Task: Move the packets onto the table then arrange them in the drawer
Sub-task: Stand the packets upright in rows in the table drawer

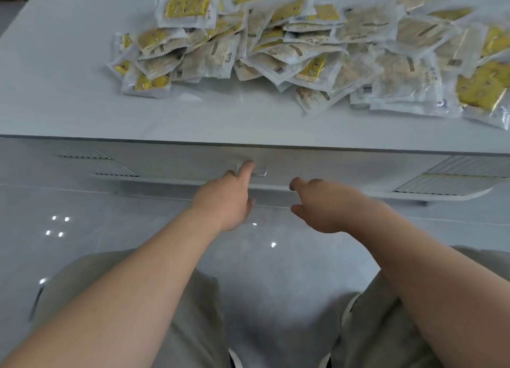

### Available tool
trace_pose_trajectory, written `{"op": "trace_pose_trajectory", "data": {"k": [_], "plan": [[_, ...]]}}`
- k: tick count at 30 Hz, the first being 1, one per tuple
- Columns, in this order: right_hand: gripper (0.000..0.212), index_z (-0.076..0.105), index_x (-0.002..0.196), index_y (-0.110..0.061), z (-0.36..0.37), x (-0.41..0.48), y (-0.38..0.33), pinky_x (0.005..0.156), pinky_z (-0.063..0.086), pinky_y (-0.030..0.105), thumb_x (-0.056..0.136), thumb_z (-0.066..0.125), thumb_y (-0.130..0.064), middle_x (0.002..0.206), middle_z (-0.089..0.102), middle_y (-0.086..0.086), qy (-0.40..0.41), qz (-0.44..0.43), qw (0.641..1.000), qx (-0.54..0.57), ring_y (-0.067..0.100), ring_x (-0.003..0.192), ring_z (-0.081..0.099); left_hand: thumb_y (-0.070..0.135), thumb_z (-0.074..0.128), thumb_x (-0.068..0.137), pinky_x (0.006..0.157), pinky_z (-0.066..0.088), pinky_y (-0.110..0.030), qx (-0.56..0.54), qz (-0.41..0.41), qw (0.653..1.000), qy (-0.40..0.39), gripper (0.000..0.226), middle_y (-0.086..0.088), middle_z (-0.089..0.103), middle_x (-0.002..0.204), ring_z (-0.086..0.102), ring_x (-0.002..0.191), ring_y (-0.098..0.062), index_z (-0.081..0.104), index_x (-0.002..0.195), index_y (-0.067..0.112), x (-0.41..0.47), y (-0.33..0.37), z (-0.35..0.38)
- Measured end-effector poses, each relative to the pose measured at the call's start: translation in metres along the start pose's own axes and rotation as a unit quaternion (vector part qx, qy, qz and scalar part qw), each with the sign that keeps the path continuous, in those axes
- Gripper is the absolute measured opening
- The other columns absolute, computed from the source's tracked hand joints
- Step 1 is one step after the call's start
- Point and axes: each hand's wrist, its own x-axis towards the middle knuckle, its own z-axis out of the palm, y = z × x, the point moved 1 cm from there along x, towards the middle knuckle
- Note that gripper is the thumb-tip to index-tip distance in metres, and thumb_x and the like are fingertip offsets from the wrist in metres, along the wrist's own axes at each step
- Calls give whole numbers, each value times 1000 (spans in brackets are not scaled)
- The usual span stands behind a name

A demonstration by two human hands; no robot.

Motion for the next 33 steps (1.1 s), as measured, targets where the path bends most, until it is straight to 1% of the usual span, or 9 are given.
{"op": "trace_pose_trajectory", "data": {"k": [4, 8, 14, 17, 20, 22, 24, 26, 33], "plan": [[44, 36, 144, -21, -5, -9, -7, 94, 50, 48, 105, 43, -40, 129, 54, 11, 15, -5, 1000, 12, 34, 110, 57, 33, 52, 98, 79, 50, -37, -5, 7, 1000, 15, 52, -13, 65, 119, 63, 105, -36, 31, 145, 25, 5, -2, 7], [37, 48, 135, -20, -15, -21, -15, 82, 51, 41, 105, 41, -41, 127, 58, 8, 69, 0, 997, -20, 33, 105, 60, 29, 55, 97, 83, 49, -35, -17, -7, 1000, 2, 60, -15, 65, 123, 62, 111, -36, 30, 151, 25, 1, 0, 7], [28, 60, 99, -21, -27, -44, -27, 65, 49, 34, 104, 41, -41, 94, 63, 0, 198, 7, 980, -28, 25, 83, 62, 21, 50, 98, 76, 42, -31, 54, -3, 997, -63, 48, -2, 58, 133, 60, 116, -28, 44, 145, 28, -20, 18, -1], [28, 61, 86, -21, -31, -51, -31, 58, 47, 30, 101, 45, -38, 83, 64, -2, 231, 13, 973, -4, 21, 73, 61, 29, 50, 97, 67, 44, -31, 55, 67, 993, 79, 13, -2, 66, 109, 65, 95, -28, 60, 104, 23, -38, 30, -18], [28, 65, 88, -19, -40, -58, -35, 62, 52, 32, 100, 47, -37, 84, 61, -2, 292, 14, 956, 20, 20, 77, 60, 33, 54, 93, 54, 44, -33, -51, 172, 923, 341, 23, 1, 59, 73, 56, 69, -24, 55, 77, 16, -52, 31, -43], [31, 65, 92, -16, -44, -59, -32, 70, 54, 36, 102, 46, -38, 90, 59, 1, 301, 28, 953, -2, 22, 85, 58, 32, 56, 95, 56, 46, -36, -80, 163, 897, 402, 27, 1, 58, 72, 54, 72, -21, 63, 78, 14, -47, 18, -58], [36, 65, 91, -13, -44, -59, -26, 71, 55, 37, 103, 44, -40, 86, 60, 4, 255, 59, 965, -18, 24, 81, 60, 40, 51, 100, 59, 44, -34, -65, 92, 934, 339, 38, 0, 59, 76, 54, 77, -20, 66, 76, 15, -39, 0, -66], [42, 61, 78, -12, -42, -58, -23, 61, 52, 33, 104, 45, -41, 74, 61, 6, 231, 76, 970, -10, 25, 68, 61, 48, 46, 101, 51, 33, -29, -51, 32, 964, 258, 53, -1, 56, 65, 54, 64, -21, 60, 63, 14, -35, -9, -67], [42, 55, 70, -14, -37, -75, -35, 54, 45, 30, 104, 48, -37, 70, 59, 4, 207, 72, 976, 1, 21, 63, 59, 50, 51, 98, 50, 34, -28, -40, 9, 986, 163, 57, -2, 54, 57, 54, 56, -19, 54, 55, 14, -46, -6, -69]]}}
